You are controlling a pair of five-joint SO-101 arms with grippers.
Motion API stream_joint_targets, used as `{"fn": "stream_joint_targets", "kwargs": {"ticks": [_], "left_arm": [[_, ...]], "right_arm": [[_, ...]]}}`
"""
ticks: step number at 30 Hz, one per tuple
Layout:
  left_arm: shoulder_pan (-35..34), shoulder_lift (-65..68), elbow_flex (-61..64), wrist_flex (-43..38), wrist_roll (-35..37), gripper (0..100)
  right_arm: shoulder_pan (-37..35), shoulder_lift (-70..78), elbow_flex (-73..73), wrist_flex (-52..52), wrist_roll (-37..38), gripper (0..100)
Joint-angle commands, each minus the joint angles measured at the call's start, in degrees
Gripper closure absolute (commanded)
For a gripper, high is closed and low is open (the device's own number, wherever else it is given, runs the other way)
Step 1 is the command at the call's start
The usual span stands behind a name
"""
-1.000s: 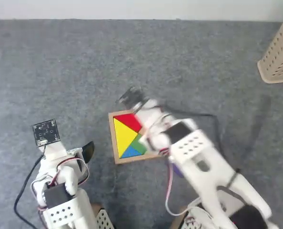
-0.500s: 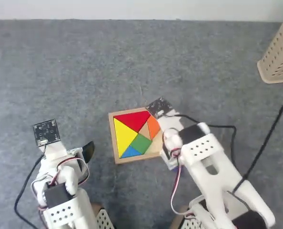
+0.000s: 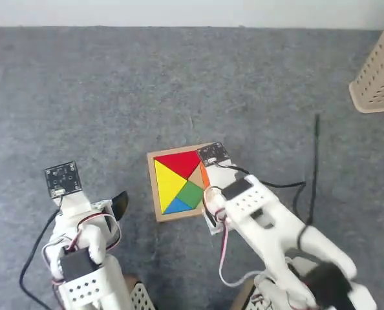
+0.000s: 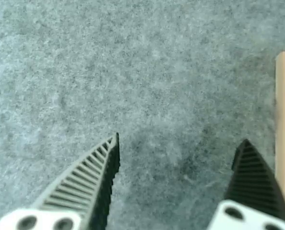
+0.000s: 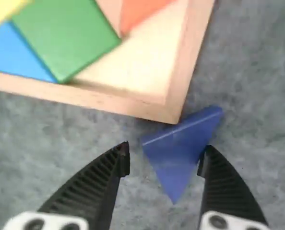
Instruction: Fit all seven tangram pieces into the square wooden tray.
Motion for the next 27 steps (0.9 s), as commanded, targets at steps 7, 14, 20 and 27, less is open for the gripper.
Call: {"fn": "stream_joint_targets", "kwargs": {"ticks": [7,14,20,27], "left_arm": [[-0.26,-0.79,-0.75,0.35,-0.09,65],[-0.26,-0.79,-0.75,0.35,-0.09,65],[-0.26,-0.79,-0.75,0.35,-0.09,65],[-0.26,-0.79,-0.75,0.35,-0.09,65]], "right_arm": [[6.29,12.18,-6.42,-1.01,-1.23,76.9],[19.21,12.35,-7.30,-0.57,17.05,90.0],[29.58,12.26,-15.74,8.75,38.59,90.1],[30.73,12.79,-31.21,20.97,65.32,90.0]]}}
